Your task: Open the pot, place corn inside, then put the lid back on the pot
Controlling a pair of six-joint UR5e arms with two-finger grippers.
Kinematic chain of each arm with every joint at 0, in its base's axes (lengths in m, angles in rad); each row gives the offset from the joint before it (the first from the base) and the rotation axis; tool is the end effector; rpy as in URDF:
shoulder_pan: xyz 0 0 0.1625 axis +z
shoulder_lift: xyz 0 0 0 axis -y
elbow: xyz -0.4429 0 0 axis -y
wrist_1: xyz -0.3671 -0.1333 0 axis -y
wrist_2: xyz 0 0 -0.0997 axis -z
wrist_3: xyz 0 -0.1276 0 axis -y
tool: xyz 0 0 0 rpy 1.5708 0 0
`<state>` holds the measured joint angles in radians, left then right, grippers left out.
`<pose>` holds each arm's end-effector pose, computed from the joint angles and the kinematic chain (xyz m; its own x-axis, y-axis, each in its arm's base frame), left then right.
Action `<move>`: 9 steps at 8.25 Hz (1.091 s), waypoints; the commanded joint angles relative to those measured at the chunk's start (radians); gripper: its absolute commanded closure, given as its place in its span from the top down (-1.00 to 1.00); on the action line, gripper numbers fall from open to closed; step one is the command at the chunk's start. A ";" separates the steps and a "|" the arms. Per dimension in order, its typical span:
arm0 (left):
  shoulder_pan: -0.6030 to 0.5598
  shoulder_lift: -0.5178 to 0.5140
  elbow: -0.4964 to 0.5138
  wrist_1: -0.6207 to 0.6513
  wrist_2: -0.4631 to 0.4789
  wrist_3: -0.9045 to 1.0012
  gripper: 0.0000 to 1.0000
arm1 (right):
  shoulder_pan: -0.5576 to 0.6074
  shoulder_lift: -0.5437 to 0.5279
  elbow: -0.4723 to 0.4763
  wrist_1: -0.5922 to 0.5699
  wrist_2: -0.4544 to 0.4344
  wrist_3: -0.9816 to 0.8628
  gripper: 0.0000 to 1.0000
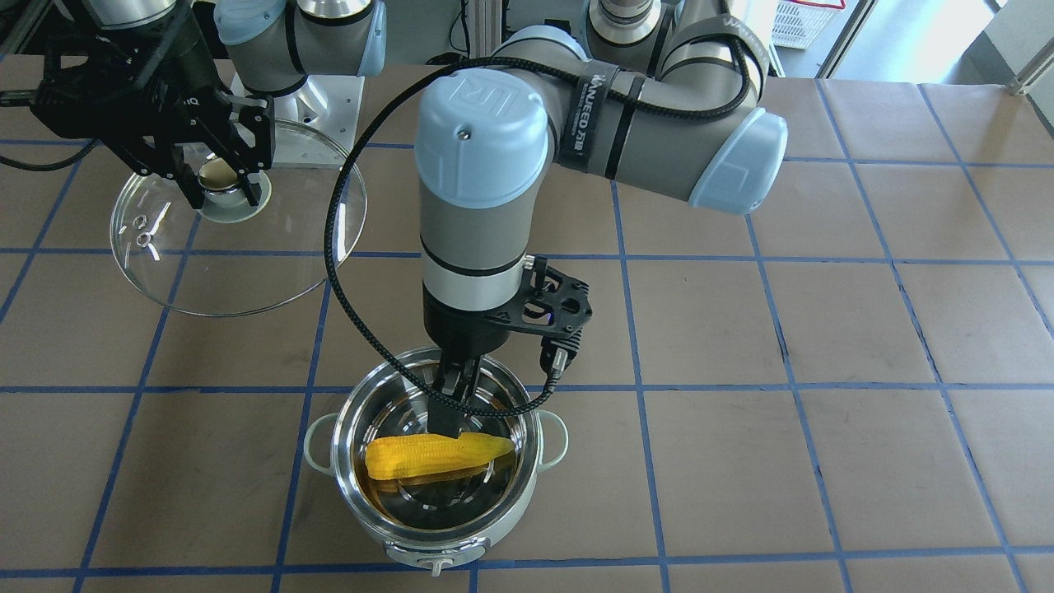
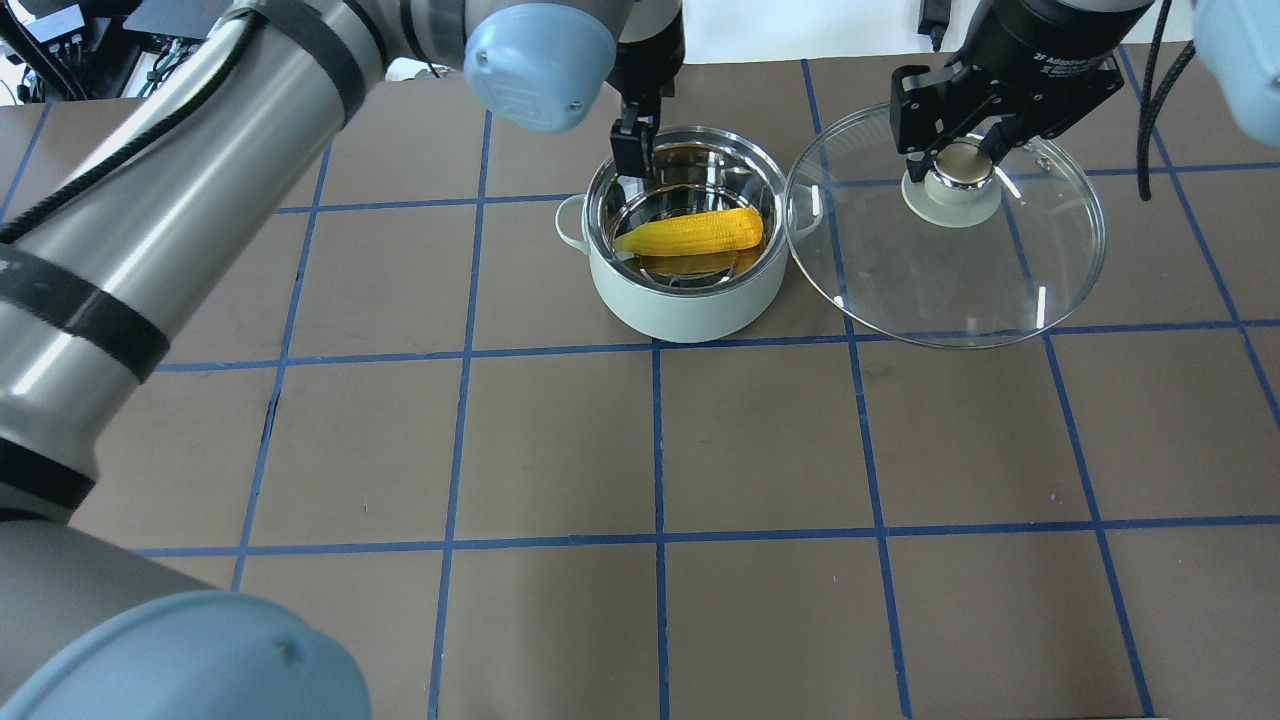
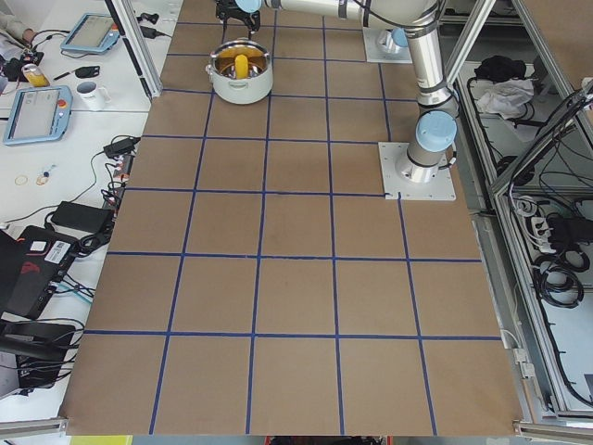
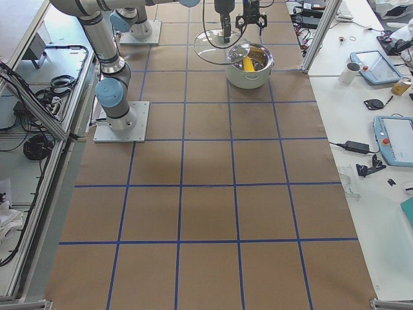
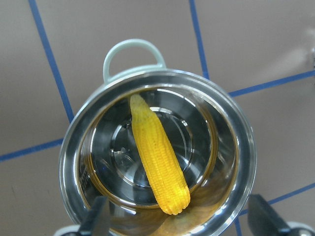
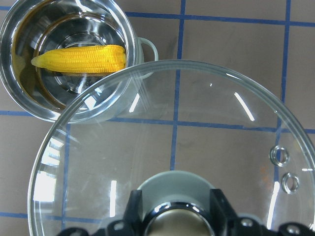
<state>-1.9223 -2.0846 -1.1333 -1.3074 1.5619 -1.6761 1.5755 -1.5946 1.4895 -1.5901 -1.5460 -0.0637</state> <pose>-0.3691 -0.6160 0.4134 -0.2378 -0.9537 0.1841 -0.9686 0.2470 0.0282 0.1387 -0.4686 0.5296 -0.9973 -0.0709 -0.0167 -0.0683 0.9898 -0.1254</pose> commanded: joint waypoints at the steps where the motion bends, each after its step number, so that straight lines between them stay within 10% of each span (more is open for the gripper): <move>1: 0.125 0.139 -0.118 -0.009 -0.002 0.337 1.00 | 0.024 0.073 -0.012 -0.123 0.010 0.016 -0.44; 9: 0.480 0.524 -0.368 -0.156 -0.010 1.583 1.00 | 0.236 0.524 -0.183 -0.479 0.011 0.337 -0.49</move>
<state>-1.4671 -1.5965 -1.4959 -1.4144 1.5499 -0.3189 1.8077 -1.1211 1.3149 -2.0331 -1.5382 0.2616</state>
